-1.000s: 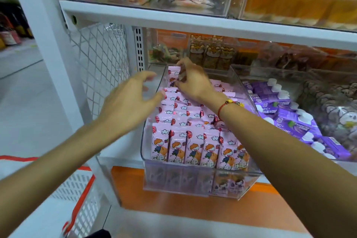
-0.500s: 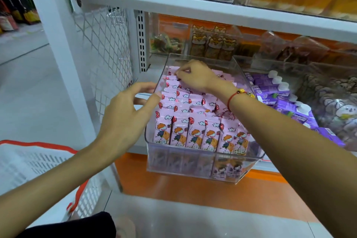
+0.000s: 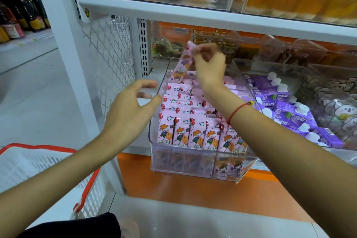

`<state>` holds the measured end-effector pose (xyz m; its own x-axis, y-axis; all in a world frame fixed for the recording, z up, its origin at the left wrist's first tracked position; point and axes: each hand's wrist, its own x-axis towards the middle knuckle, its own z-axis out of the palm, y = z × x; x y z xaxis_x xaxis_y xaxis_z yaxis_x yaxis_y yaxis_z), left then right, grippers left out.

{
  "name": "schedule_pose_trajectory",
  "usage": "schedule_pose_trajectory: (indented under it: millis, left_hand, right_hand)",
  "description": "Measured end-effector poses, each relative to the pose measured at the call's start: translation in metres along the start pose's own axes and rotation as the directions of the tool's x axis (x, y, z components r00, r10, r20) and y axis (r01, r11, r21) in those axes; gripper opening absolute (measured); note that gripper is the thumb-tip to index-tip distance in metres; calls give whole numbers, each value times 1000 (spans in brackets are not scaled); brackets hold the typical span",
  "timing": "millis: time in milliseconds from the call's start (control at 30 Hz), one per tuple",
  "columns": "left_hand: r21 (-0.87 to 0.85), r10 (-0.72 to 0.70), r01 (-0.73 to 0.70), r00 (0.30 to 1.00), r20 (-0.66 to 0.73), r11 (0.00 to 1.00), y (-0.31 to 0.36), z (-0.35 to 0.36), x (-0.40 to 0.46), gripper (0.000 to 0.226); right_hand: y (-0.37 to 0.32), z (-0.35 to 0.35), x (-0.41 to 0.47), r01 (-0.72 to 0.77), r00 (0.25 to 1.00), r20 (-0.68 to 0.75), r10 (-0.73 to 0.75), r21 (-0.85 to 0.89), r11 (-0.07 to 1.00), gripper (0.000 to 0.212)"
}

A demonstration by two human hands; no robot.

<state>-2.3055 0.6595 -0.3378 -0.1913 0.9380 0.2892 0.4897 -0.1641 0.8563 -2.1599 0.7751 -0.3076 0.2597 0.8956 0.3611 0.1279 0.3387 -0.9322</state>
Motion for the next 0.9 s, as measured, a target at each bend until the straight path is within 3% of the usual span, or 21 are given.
schedule_pose_trajectory:
  millis: [133,200,267,367,567,633,767,900]
  left_hand:
    - [35,158,-157,986,-58,987,30,-3,7,33]
    - [16,217,-217,976,-20,976,48,3,5,35]
    - [-2,247,-248,963,108,969,60,16,-3,45]
    - [-47,242,-239,924,296,970,61,40,-24,53]
    - [-317,166,-26,891,423,948,41,56,-46,58]
    - [-365,157,17,884,441,931,38,58,-48,47]
    - [-390,216,-44,886,409,920,36,54,-46,26]
    - [-411,251,-79,889,384,908,39,52,-47,26]
  right_hand:
    - [-31,-33,-22,-102,982,-134,137,236,966,11]
    - [-42,-54,-41,-177,974,-92,209,276,945,8]
    - [-48,-73,-62,-250,965,-7,262,286,925,6]
    - [-53,-98,-90,-322,946,59,318,269,908,10]
    - [-51,-123,-113,-383,924,147,353,316,868,8]
    - [-46,-125,-116,-369,928,151,339,265,891,8]
    - [-42,-132,-118,-363,930,155,333,241,900,8]
    - [-40,-137,-117,-360,929,176,326,218,907,9]
